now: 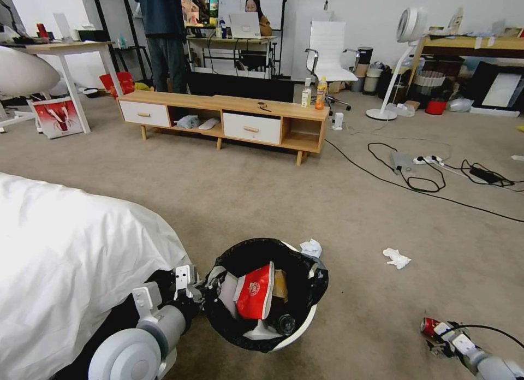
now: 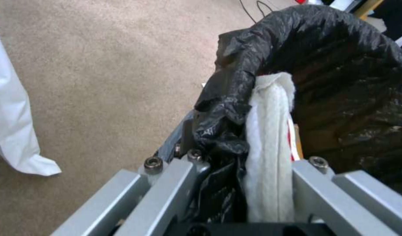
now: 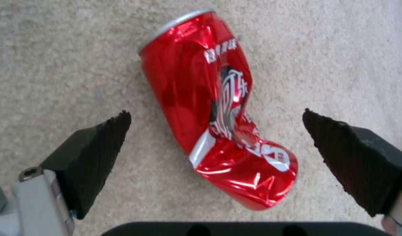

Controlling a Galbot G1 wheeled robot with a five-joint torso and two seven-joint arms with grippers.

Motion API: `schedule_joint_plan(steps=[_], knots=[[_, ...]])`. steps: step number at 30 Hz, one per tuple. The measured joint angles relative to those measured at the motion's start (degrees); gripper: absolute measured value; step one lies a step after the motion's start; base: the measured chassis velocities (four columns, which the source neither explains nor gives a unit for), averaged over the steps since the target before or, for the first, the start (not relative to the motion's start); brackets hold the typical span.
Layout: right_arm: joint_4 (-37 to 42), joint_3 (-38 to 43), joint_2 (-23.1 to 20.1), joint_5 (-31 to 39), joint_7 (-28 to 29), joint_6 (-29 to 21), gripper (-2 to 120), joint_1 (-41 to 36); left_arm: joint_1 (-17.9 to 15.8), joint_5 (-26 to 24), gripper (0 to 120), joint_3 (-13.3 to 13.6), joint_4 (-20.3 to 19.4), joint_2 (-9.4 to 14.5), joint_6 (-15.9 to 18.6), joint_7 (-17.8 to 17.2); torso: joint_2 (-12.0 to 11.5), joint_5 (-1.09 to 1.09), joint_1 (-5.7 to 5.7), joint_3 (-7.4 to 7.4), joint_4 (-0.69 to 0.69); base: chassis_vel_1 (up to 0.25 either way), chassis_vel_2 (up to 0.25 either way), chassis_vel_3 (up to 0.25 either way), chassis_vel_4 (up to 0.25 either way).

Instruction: Pick up the trash bin and place the garbage on the floor into it.

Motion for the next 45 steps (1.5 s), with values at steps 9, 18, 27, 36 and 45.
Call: schedule_joint_plan(steps=[9, 18, 27, 36, 45], knots=[[-1.2, -0.2, 0.4, 0.0, -0.1, 0.0, 100, 1.2, 0.7, 0.3, 7, -0.1, -0.4, 0.1, 0.0, 0.1, 0.0, 0.00, 0.00, 0.00, 0.01, 0.000, 0.000, 0.000, 0.000], [-2.6, -1.2, 1.1, 0.2, 0.0, -0.3, 100, 3.5, 1.3, 0.5, 7, -0.3, -0.8, 0.2, -0.1, 0.2, 0.0, 0.00, 0.00, 0.00, 0.02, 0.000, 0.000, 0.000, 0.000], [-4.1, -1.7, 1.4, 0.3, 0.4, -0.5, 100, 4.8, 1.2, 0.7, 7, -0.3, -0.5, 0.0, -0.1, 0.3, 0.0, 0.00, 0.00, 0.00, 0.01, 0.000, 0.000, 0.000, 0.000], [-5.5, -2.2, 1.6, 0.2, 0.7, -1.0, 100, 6.2, 0.4, 0.7, 7, -0.2, 0.2, 0.0, -0.1, 0.3, 0.0, 0.00, 0.00, 0.00, 0.01, 0.000, 0.000, 0.000, 0.000], [-6.4, -2.5, 2.3, -1.1, 0.8, -1.5, 96, 7.3, 0.0, 0.5, 7, -0.3, 0.6, 0.2, -0.2, 0.4, 0.0, 0.00, 0.00, 0.00, 0.01, 0.000, 0.000, 0.000, 0.000]])
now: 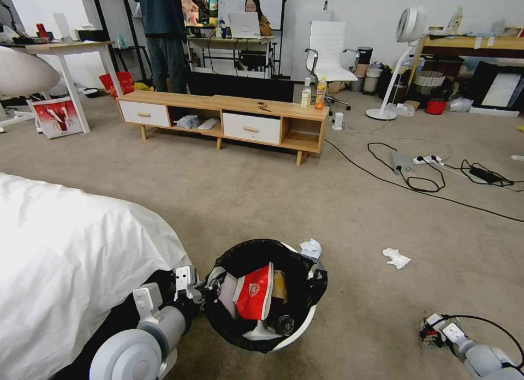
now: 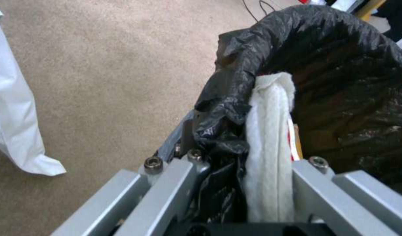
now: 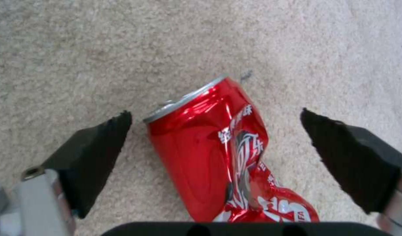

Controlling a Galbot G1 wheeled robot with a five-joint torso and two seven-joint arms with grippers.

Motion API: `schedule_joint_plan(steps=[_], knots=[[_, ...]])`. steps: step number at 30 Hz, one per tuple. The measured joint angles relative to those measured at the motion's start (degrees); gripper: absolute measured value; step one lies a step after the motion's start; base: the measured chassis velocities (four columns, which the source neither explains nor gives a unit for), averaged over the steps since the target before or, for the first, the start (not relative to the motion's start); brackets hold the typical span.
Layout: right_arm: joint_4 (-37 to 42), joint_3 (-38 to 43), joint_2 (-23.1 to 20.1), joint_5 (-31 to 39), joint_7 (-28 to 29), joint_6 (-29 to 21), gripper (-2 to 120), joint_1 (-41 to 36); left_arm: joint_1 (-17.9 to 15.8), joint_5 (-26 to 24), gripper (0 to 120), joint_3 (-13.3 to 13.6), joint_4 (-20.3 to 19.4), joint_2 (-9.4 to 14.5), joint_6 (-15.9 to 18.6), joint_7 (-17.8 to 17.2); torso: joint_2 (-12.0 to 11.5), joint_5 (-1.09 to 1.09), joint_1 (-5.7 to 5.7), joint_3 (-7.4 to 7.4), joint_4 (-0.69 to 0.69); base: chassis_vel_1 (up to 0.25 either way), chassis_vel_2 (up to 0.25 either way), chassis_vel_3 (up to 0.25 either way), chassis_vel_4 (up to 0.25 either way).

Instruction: Pick up the trash bin and place the garbage on the floor into it.

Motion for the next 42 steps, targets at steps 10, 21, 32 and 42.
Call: schedule_joint_plan(steps=[10, 21, 32, 42], knots=[[-0.7, 0.3, 0.3, -0.7, -0.8, -0.2, 59, 0.3, -0.4, -0.2, 7, 0.0, 0.2, 0.2, 0.0, 0.1, 0.0, -0.01, 0.00, 0.00, 0.01, 0.000, 0.000, 0.000, 0.000], [-0.4, 0.8, 0.6, -0.5, -0.7, -0.1, 50, -0.6, -0.4, -0.2, 7, -0.2, 0.1, 0.3, 0.0, 0.2, 0.0, -0.03, 0.00, -0.01, 0.00, 0.000, 0.000, 0.000, 0.000], [3.1, 3.2, 0.2, 0.4, -1.9, 0.8, 50, -3.4, -0.3, -0.2, 7, -0.1, 0.1, 0.4, -0.1, 0.3, 0.0, 0.10, 0.00, 0.00, -0.01, 0.000, 0.000, 0.000, 0.000], [28.2, 11.9, -4.6, 10.3, -4.3, -2.1, 50, -11.7, -1.8, -0.9, 7, 0.2, 0.7, 0.5, -0.1, -0.1, 0.0, -0.01, 0.00, 0.00, -0.01, 0.000, 0.000, 0.000, 0.000]])
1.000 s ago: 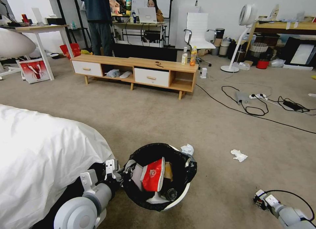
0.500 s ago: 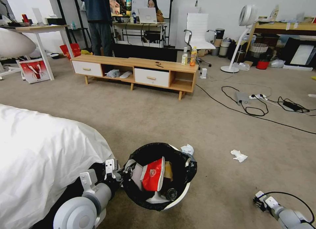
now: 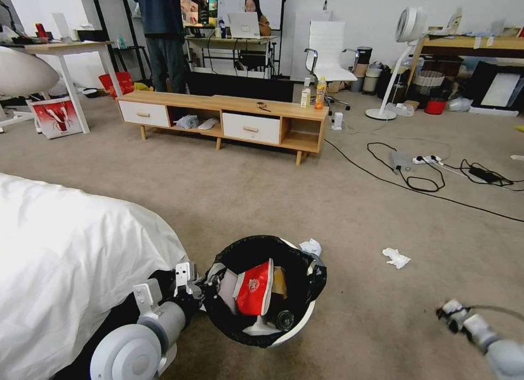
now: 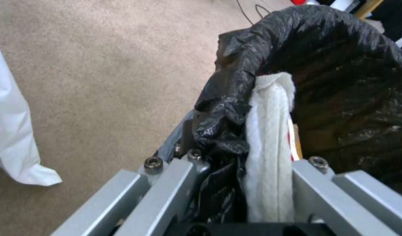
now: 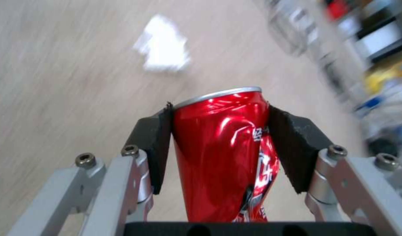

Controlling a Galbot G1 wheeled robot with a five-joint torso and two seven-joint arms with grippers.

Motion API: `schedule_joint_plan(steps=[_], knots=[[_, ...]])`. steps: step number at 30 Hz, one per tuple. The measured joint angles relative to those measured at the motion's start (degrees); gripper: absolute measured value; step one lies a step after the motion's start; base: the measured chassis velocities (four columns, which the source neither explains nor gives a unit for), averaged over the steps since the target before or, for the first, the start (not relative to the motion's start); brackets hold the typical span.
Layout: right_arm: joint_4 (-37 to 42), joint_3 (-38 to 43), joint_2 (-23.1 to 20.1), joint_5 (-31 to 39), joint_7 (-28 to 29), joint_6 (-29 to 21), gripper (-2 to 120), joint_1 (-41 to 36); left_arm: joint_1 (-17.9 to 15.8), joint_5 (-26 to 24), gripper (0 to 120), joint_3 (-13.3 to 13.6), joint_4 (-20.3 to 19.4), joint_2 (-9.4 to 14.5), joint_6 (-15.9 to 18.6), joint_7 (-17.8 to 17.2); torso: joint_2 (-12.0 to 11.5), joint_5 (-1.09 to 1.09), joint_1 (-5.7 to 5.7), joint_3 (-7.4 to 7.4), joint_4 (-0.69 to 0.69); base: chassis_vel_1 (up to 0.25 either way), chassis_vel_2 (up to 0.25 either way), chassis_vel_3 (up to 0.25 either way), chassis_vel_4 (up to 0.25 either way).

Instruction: Pick up the trash bin and place the garbage on the floor into it.

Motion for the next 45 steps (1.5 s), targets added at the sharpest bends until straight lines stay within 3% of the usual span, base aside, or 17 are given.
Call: schedule_joint_plan(steps=[6, 10, 15, 16, 17, 18, 20, 22, 25, 30, 36, 45], knots=[[10.6, 4.3, -1.8, 3.2, -0.6, 3.8, 50, -1.9, 0.0, -0.2, 7, -0.1, 0.1, 0.7, 0.0, -0.1, 0.0, 0.01, 0.00, 0.00, 0.01, 0.000, 0.000, 0.000, 0.000], [17.3, 5.5, -2.8, 10.5, -1.1, 7.2, 50, -2.3, -0.5, -0.3, 7, -0.1, 0.5, 1.0, 0.1, -0.1, 0.0, 0.02, 0.00, 0.00, 0.01, 0.000, 0.000, 0.000, 0.000], [24.6, 4.0, -3.4, 22.8, -3.5, 12.6, 50, -1.5, -1.5, -0.4, 7, 0.3, 1.2, 1.0, 0.2, -0.3, 0.0, 0.00, 0.00, 0.00, -0.01, 0.000, 0.000, 0.000, 0.000], [27.7, 1.8, -3.5, 29.2, -5.9, 15.7, 50, -1.1, -1.9, -0.8, 7, 0.5, 1.4, 1.0, 0.3, -0.6, 0.0, 0.01, 0.00, 0.00, 0.02, 0.000, 0.000, 0.000, 0.000], [27.7, 1.8, -3.5, 29.2, -5.9, 15.7, 50, -1.1, -1.9, -0.8, 7, 0.5, 1.4, 1.0, 0.3, -0.6, 0.0, 0.01, 0.00, 0.00, 0.02, 0.000, 0.000, 0.000, 0.000], [31.3, 0.3, -3.7, 33.5, -6.7, 16.1, 50, -1.3, -2.1, -1.0, 7, 0.5, 1.5, 1.1, 0.3, -0.9, 0.0, 0.03, 0.00, 0.00, 0.03, 0.000, 0.000, 0.000, 0.000], [34.8, -1.0, -3.9, 36.6, -6.8, 15.9, 50, -1.6, -2.2, -1.2, 7, 0.5, 1.6, 1.1, 0.4, -1.0, 0.0, 0.01, 0.00, 0.00, 0.04, 0.000, 0.000, 0.000, 0.000], [43.7, -5.4, -4.2, 42.9, -6.2, 14.2, 50, -2.1, -2.4, -2.1, 7, 0.5, 1.6, 1.6, 0.7, -1.6, 0.0, 0.01, 0.00, 0.00, 0.02, 0.000, 0.000, 0.000, 0.000], [46.1, -6.9, -4.3, 44.2, -5.9, 13.5, 50, -2.0, -2.4, -2.3, 7, 0.5, 1.6, 1.8, 0.8, -1.8, 0.0, 0.01, 0.00, 0.00, -0.01, 0.000, 0.000, 0.000, 0.000], [59.3, -14.2, -5.2, 50.9, -3.9, 8.4, 50, -1.8, -2.5, -3.1, 7, 1.1, 1.3, 2.2, 1.5, -3.2, 0.0, -0.03, 0.00, 0.00, 0.02, 0.000, 0.000, 0.000, 0.000], [66.0, -20.9, -5.9, 53.8, -2.9, 5.5, 50, -4.6, -3.3, -3.1, 7, 2.0, 2.0, 2.1, 1.6, -3.3, 0.0, 0.01, 0.00, 0.00, 0.00, 0.000, 0.000, 0.000, 0.000], [66.8, -26.4, -5.8, 56.8, -5.0, 5.1, 50, -8.3, -4.5, -3.7, 7, 3.7, 3.9, 1.6, 1.6, -3.3, 0.0, 0.01, 0.00, 0.00, 0.01, 0.000, 0.000, 0.000, 0.000]])
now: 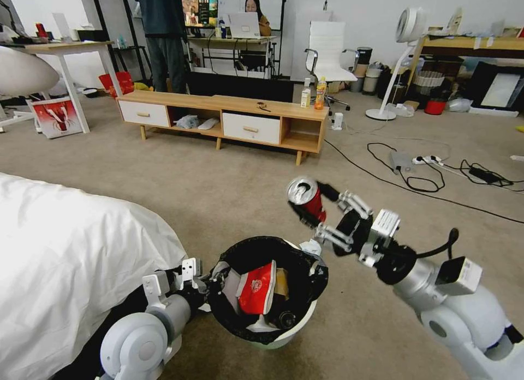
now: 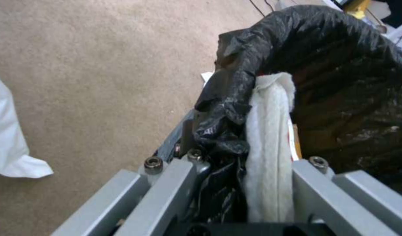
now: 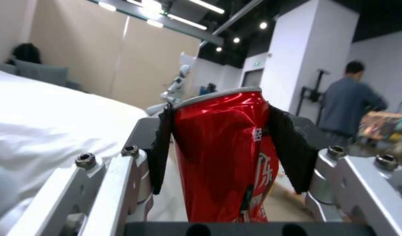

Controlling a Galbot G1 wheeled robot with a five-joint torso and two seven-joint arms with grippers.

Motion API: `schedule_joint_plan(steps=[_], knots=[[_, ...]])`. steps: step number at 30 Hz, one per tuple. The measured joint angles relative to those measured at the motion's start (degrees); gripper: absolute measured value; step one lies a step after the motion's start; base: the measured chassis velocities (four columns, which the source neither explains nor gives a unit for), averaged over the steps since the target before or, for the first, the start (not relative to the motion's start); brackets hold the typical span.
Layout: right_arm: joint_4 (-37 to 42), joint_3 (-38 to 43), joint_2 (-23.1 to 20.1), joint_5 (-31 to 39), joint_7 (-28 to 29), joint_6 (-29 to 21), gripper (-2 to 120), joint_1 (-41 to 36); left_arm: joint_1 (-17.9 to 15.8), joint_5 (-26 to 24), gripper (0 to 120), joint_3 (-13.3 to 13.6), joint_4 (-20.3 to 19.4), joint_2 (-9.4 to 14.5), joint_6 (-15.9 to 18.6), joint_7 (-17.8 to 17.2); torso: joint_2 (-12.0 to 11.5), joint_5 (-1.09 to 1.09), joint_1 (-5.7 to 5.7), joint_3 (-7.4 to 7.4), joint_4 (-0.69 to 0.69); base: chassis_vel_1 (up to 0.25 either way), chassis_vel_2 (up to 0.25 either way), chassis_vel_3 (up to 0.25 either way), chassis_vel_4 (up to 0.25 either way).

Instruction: Pick up the trash bin and place the garbage on the floor into it.

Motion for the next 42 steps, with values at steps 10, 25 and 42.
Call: schedule_joint_plan(steps=[10, 25, 42], knots=[[-5.0, -6.0, 2.0, -2.5, -1.7, 0.7, 50, -1.9, -2.4, -0.5, 7, 2.3, 2.9, 1.2, -0.3, 0.3, 0.0, 0.01, 0.00, 0.00, 0.00, 0.000, 0.000, 0.000, 0.000], [-14.8, -10.9, 3.4, -5.2, -2.0, 1.7, 50, -1.7, -2.9, -0.4, 7, 2.9, 4.0, 0.1, -0.7, 0.9, 0.0, 0.01, 0.00, 0.00, 0.00, 0.000, 0.000, 0.000, 0.000], [-22.4, -12.7, 4.1, -6.7, 3.4, 1.9, 61, -0.2, -1.8, -0.3, 7, 2.7, 3.0, 0.0, -0.8, 1.0, 0.0, 0.01, 0.00, 0.00, -0.01, 0.000, 0.000, 0.000, 0.000]])
